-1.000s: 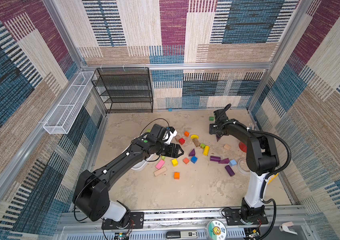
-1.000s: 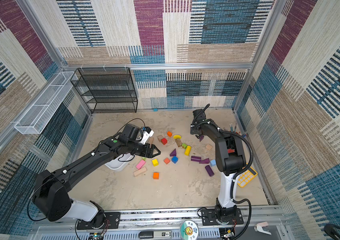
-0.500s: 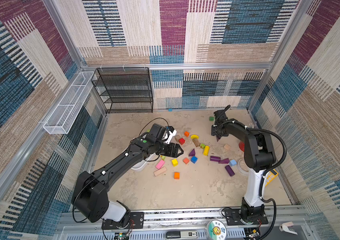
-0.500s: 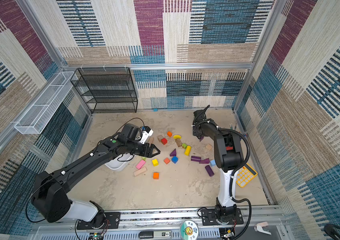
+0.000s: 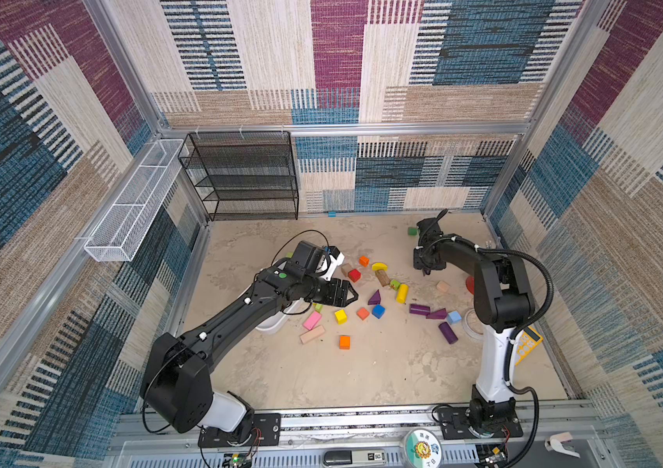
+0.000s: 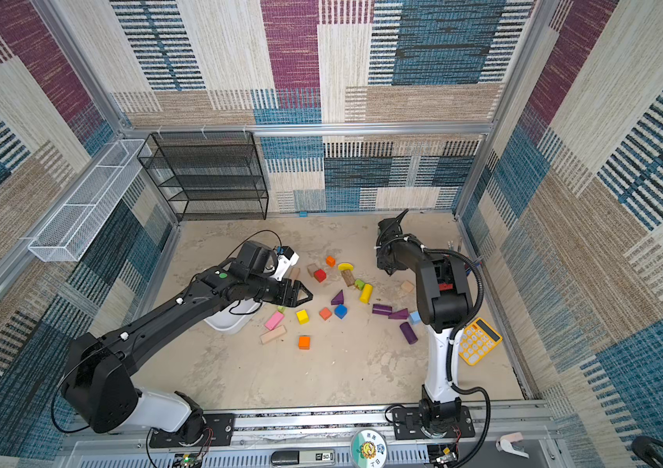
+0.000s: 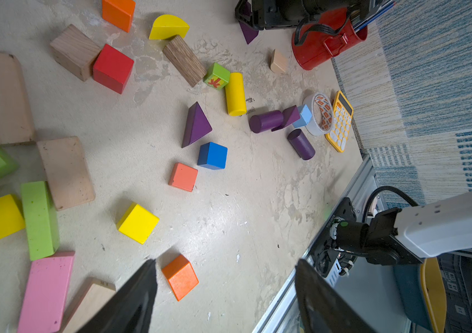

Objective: Pick purple bricks into the storage bin
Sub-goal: Pick up the building block from the center of the board.

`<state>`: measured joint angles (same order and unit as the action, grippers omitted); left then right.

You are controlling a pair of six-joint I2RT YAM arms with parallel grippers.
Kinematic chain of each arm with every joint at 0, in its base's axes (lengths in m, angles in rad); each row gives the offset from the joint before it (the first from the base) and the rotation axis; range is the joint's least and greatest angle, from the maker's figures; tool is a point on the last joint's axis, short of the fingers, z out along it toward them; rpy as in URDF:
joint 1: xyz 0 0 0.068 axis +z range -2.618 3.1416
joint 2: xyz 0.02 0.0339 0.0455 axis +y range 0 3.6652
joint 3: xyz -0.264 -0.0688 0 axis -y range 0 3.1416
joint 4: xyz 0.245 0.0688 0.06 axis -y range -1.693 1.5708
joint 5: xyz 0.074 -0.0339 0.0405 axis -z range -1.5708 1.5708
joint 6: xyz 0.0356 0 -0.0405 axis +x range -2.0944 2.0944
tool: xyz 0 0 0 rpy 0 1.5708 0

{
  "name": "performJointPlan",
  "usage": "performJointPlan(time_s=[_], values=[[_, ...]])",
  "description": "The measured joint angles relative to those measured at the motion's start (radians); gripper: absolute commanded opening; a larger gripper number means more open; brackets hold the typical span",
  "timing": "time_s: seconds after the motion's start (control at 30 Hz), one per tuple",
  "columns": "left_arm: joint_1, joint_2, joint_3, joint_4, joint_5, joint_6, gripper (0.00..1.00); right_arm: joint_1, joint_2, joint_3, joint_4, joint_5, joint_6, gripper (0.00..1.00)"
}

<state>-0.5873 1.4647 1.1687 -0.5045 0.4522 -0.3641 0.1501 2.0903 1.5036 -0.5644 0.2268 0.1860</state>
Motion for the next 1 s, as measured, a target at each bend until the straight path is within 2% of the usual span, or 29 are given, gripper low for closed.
performJointPlan(time_s=[0.53,1.0], values=[[0.0,-0.002,0.0,0.0,0.0,-0.003,0.77,-0.001,-0.058,-0.067,0.033,-0.012,-0.004,0.33],[0.016,-0.008,0.0,0.0,-0.002,-0.003,0.77,-0.001,-0.134,-0.113,0.043,-0.037,0.001,0.34]])
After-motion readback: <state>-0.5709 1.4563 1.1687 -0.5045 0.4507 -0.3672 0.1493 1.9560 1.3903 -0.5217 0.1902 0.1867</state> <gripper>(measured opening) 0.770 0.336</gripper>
